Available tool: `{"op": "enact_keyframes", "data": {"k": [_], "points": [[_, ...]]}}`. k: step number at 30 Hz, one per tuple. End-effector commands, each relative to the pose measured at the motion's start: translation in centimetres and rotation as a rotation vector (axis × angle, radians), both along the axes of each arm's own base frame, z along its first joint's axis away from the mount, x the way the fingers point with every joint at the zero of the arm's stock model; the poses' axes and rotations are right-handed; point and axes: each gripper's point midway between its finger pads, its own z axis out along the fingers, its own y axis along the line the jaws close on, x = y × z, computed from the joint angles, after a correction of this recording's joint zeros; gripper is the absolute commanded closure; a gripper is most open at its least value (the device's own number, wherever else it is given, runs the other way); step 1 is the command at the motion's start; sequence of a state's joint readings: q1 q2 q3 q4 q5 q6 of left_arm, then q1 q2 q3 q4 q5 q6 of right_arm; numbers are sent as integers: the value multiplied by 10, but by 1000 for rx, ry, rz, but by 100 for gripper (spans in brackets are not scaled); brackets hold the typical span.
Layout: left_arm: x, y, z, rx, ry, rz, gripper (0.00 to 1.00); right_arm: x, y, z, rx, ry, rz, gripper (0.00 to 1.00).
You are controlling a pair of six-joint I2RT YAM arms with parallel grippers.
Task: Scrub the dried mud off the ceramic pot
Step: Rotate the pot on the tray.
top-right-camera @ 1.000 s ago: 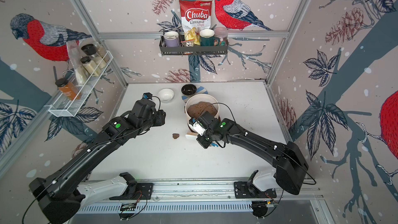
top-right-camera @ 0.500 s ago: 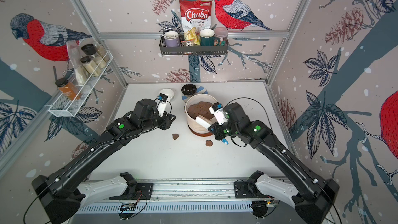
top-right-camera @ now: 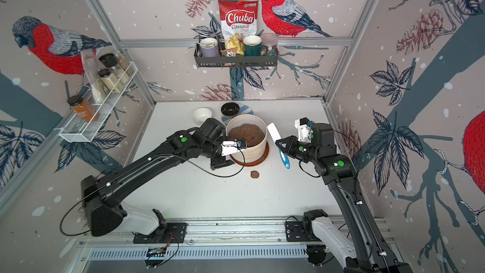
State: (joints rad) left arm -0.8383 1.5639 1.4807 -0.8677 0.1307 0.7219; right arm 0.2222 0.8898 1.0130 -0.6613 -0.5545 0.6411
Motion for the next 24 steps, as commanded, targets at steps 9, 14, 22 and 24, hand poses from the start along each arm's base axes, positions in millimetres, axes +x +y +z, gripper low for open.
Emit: {"op": "enact_keyframes", "data": {"k": [9, 14, 22, 24], "points": [[27, -16, -26, 212, 59, -99, 41, 1, -16, -23, -67, 18, -68, 100], [27, -25, -33, 203, 88, -127, 46, 0, -14, -26, -70, 26, -51, 100], [36, -38, -46, 184, 125, -113, 71, 0, -9, -26, -67, 43, -20, 100], [38, -39, -48, 185, 131, -96, 74, -1, -9, -27, -67, 48, -19, 100]]}}
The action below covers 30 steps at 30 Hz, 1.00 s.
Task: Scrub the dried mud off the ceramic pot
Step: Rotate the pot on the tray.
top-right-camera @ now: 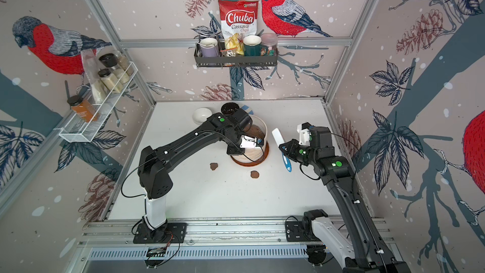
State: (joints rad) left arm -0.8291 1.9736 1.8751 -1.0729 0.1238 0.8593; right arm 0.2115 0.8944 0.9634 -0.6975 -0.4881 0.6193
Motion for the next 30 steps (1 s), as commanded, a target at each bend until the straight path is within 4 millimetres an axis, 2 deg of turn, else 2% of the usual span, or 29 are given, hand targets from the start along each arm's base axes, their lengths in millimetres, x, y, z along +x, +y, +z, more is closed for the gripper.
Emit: {"op": "enact_keyframes", "data": {"k": [1, 4, 7, 11, 13, 16, 20, 22, 26, 30], "points": [[-3, -1, -1, -6, 40, 35, 74, -2, 4, 4, 7, -15, 33, 100], [4, -6, 4, -26, 43, 130, 76, -1, 5, 2, 5, -9, 39, 100], [15, -15, 11, -71, 56, 296, 96, -1, 5, 0, 6, -4, 35, 100], [14, -22, 12, -107, 51, 427, 97, 1, 6, -4, -1, 11, 39, 100], [21, -25, 14, -159, 33, 545, 96, 2, 5, -6, -7, 19, 37, 100], [36, -18, 22, -223, -8, 741, 96, 3, 4, -10, -14, 30, 30, 100], [44, -23, 32, -310, 16, 883, 99, 3, 5, -13, -12, 45, 26, 100], [54, -22, 38, -351, 16, 1008, 98, 4, 5, -13, -10, 49, 26, 100], [66, -37, 45, -449, 85, 1162, 98, 2, 4, -16, -19, 68, 28, 100], [76, -67, 47, -597, 215, 1243, 98, -2, 5, -21, -16, 82, 35, 100]]}}
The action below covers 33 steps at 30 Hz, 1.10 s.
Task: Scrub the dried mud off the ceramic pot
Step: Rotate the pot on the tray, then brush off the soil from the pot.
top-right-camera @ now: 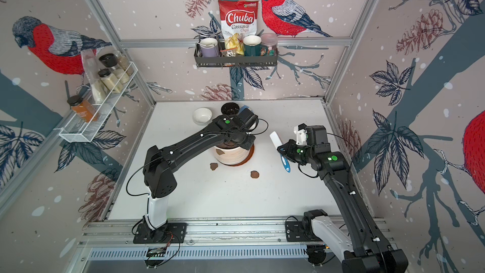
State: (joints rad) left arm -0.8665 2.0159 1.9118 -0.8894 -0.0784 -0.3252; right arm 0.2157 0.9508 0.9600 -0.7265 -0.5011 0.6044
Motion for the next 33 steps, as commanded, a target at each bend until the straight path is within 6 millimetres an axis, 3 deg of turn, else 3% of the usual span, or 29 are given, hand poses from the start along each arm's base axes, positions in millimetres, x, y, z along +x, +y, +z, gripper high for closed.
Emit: {"op": "enact_keyframes", "data": {"k": [1, 9, 13, 16, 23, 25, 29, 33], "points": [[33, -49, 36, -320, -53, 164, 98, -4, 1, -3, 4, 11, 9, 100], [47, -99, 38, -456, 39, 164, 90, -29, 26, -19, 103, 59, 153, 100], [45, -102, 56, -495, 39, 147, 77, -42, 39, -27, 74, 63, 252, 100], [40, -95, 81, -506, -3, 115, 66, -50, 57, -24, 81, 65, 343, 100], [29, -39, 130, -455, -135, 96, 36, -55, 110, 5, 205, 81, 496, 100], [25, -17, 143, -448, -175, 89, 6, -45, 118, 15, 258, 73, 462, 100], [24, 44, 158, -427, -266, 150, 4, -23, 128, 23, 377, 152, 346, 100], [16, 112, 157, -394, -351, 199, 4, -5, 138, 29, 472, 217, 305, 100]]}}
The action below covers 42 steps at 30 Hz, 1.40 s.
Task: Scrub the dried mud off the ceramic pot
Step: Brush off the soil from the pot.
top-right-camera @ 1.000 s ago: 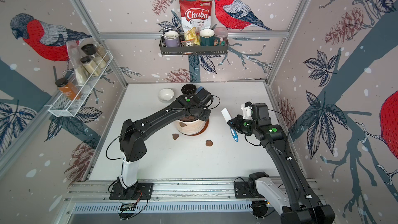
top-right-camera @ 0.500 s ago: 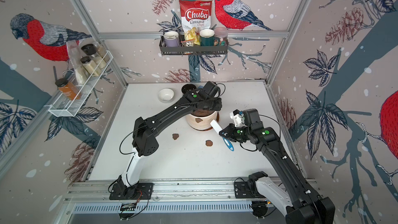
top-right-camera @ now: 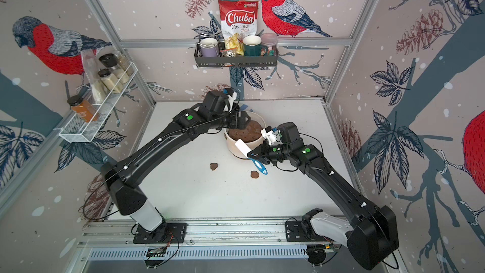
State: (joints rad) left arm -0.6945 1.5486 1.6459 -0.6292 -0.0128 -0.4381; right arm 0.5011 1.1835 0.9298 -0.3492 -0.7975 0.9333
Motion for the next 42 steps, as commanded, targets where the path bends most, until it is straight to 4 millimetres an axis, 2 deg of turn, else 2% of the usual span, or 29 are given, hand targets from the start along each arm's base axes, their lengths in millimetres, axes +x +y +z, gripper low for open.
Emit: {"op": "enact_keyframes", "data": {"k": [1, 4, 6, 9, 12, 16, 20, 31, 37, 42], "points": [[-5, 42, 11, 38, -138, 12, 4, 18, 15, 29, 144, 28, -31, 100], [-14, 93, 1, 98, -208, 136, 4, 28, 17, 33, 148, 31, -48, 100], [-26, 128, -18, 154, -271, 222, 4, 39, 17, 25, 132, 42, -72, 100], [-40, 152, -23, 166, -376, 243, 4, 50, 16, 17, 132, 64, -103, 100], [-47, 164, -38, 204, -424, 236, 4, 56, 18, 4, 118, 92, -113, 100], [-47, 159, -58, 209, -456, 195, 4, 56, 21, -13, 95, 119, -100, 100], [-46, 150, -63, 197, -457, 150, 4, 48, 23, -24, 84, 139, -87, 100], [-44, 147, -75, 213, -425, 132, 4, 32, 8, -44, -21, 98, -58, 100], [-44, 148, -76, 217, -432, 131, 4, 24, 0, -49, -65, 39, -32, 100], [-44, 148, -78, 221, -432, 127, 4, 16, -13, -41, -89, -95, -45, 100]]}}
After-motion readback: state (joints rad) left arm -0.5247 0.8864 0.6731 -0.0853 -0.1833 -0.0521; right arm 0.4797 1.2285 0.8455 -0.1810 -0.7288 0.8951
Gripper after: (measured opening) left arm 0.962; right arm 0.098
